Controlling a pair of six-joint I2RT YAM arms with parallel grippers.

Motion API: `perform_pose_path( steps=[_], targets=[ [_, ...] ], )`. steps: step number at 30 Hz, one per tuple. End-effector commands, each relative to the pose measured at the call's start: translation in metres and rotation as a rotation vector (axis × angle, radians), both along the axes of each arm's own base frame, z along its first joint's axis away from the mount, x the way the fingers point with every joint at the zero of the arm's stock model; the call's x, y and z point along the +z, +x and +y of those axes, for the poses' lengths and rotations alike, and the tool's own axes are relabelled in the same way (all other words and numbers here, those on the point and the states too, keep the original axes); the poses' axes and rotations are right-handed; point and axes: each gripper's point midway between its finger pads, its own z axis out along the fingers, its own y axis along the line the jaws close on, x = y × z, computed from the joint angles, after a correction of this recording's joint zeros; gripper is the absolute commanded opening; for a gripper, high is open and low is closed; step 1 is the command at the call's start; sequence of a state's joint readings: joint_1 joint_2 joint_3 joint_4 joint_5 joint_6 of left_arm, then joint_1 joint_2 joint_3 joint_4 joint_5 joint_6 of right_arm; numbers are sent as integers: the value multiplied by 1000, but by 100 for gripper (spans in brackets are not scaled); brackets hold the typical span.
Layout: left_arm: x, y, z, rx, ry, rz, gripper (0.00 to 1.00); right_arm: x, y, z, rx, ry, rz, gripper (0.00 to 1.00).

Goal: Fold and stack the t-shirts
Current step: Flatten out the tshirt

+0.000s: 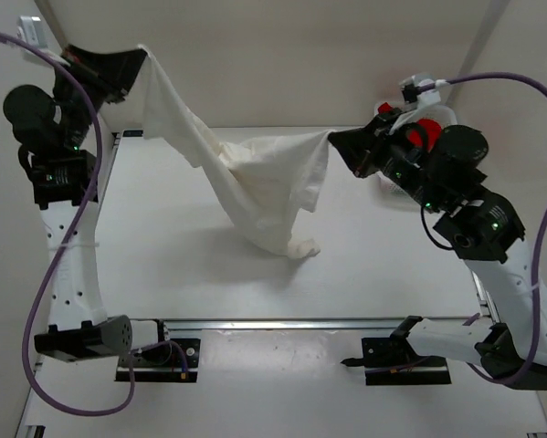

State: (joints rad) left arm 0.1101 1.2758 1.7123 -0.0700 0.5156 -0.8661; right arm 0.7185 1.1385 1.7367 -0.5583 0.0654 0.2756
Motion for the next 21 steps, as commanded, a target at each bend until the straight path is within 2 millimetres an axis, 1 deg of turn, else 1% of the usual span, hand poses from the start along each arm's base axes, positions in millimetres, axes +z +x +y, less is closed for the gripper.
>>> perform_pose_path(
  steps=[1,2,3,4,5,6,7,8,9,10,11,12,13,14,15,16,17,18,19,20,21],
  targets=[
    [40,1,-6,-62,-2,-27,0,15,-12,-26,-55,5,-39,0],
    [42,10,-1,-45,-15,-20,0,13,-14,-25,-38,1,-36,0],
    [51,13,7,-32,-25,-44,0,8,-16,-25,-25,-7,-22,0],
    [53,19,12,-23,-40,-50,0,10,-17,-27,-24,-3,-27,0],
    [55,26,18,-14,-41,-56,0,10,-14,-31,-45,-4,-28,0],
    [57,28,20,-6,-40,-66,0,7,-10,-31,-56,-15,-30,0],
    [55,40,24,4,-39,-57,0,7,-5,-36,-82,-15,-35,0],
    [50,54,26,29,-37,-39,0,2,10,-42,-127,-36,-31,0],
    [40,72,25,73,6,-33,0,-6,23,-48,-141,-48,-16,0],
    [32,82,16,71,17,-16,0,-25,36,-48,-126,-53,38,0],
    [13,98,-6,38,32,28,0,-36,53,-59,-113,-45,61,0],
    [-2,114,-7,95,71,48,0,-71,75,-78,-165,-33,144,0],
    [-31,135,-31,99,115,90,0,-105,90,-77,-161,-20,202,0],
    [-61,154,-62,65,138,148,0,-117,104,-88,-200,8,217,0],
    [-98,183,-73,76,188,216,0,-150,120,-101,-249,13,294,0],
    [-115,189,-97,43,227,237,2,-164,127,-106,-266,21,318,0],
    [-154,209,-118,7,259,323,6,-178,135,-106,-262,19,353,0],
    [-210,226,-131,-31,299,446,11,-187,140,-112,-278,35,382,0],
    [-205,224,-139,-59,305,442,23,-196,145,-113,-290,28,394,0],
    [-239,226,-148,-89,325,526,35,-203,147,-112,-309,22,410,0],
    [-262,221,-149,-104,343,588,39,-204,146,-109,-304,12,408,0]
  ],
)
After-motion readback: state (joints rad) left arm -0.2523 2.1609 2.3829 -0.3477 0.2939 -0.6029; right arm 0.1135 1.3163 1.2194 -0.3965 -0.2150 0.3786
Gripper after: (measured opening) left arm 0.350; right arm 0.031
